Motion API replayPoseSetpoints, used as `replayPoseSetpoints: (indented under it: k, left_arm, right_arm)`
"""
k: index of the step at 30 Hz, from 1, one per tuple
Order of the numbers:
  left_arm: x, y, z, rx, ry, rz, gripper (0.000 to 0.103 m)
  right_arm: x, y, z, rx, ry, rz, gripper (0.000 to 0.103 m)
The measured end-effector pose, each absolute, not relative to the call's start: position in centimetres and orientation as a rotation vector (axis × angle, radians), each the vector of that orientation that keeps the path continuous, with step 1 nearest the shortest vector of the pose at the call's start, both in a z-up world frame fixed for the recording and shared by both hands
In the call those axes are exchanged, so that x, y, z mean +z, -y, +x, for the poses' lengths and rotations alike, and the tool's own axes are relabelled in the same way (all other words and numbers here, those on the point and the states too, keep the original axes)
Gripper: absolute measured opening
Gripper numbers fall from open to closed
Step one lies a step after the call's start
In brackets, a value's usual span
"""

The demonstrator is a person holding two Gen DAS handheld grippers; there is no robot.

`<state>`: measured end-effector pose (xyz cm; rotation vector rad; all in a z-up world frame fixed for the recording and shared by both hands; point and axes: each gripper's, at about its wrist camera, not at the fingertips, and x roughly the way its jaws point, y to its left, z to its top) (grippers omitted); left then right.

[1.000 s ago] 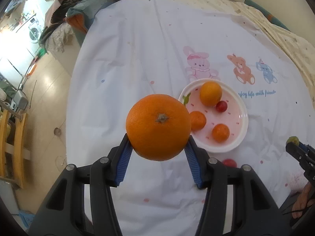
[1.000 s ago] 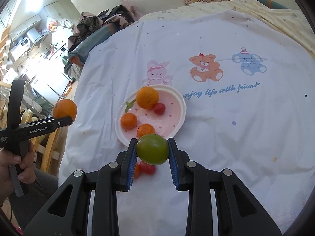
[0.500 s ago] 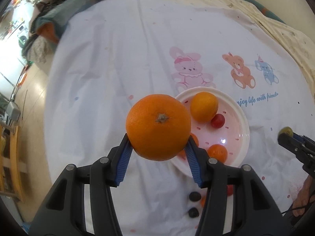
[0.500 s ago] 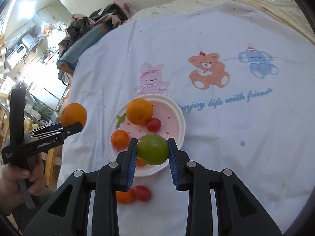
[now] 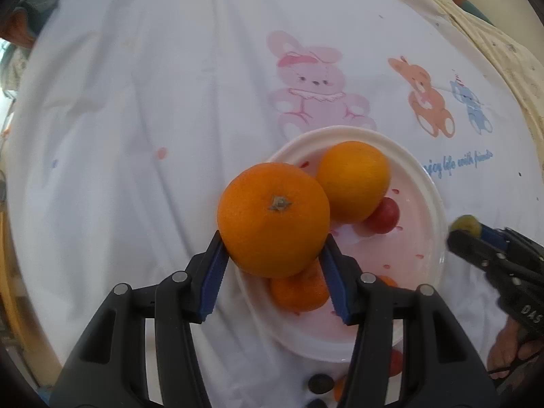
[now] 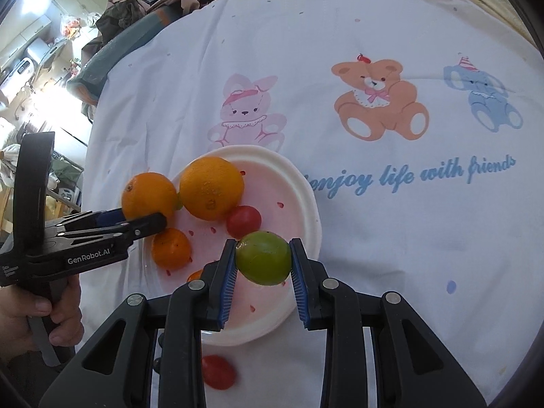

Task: Organize fruits
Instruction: 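Open both grippers to release the orange and green fruit onto the plate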

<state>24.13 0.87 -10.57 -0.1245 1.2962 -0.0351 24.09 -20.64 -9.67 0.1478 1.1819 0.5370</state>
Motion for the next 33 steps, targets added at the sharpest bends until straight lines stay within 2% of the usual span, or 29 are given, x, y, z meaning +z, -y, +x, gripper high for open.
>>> replayPoseSetpoints:
  k: [6, 8, 10, 11, 31, 32, 33]
  left_arm:
    - [-10.7, -0.1, 24.5, -0.045, -1.294, -0.098, 0.053]
    - [-10.7, 0.3, 24.4, -0.072, -1.293, -0.084, 0.068]
    - [-10.5, 0.7, 24.2, -0.095, -1.291, -0.071, 0.078]
    - [-10.4, 1.0, 24.0, -0.102, -1.288, -0.056, 0.079]
    - [-8.5, 0.9, 21.9, -0.129, -1.266, -0.043, 0.080]
    - [-8.2, 0.8, 21.5, -0.135, -1.264, -0.042, 0.080]
    - [-7.9, 0.8, 21.2, -0.136, -1.260, -0.043, 0.080]
  right_arm:
    - [-11.0, 19.6, 24.3, 0.538, -1.213, 0.110, 0.032]
    - [-11.4, 19.3, 24.3, 0.533, -1.216, 0.102, 0.032]
    - [-11.9, 19.1, 24.4, 0.533, -1.241, 0.104, 0.032]
    - [-12.2, 19.0, 24.3, 0.536, -1.247, 0.101, 0.032]
    - [-12.7, 17.7, 24.2, 0.550, -1.259, 0.043, 0.035]
    - [-12.5, 18.0, 24.1, 0.540, -1.256, 0.050, 0.038]
    - [-12.2, 18.2, 24.0, 0.535, -1.248, 0.054, 0.051]
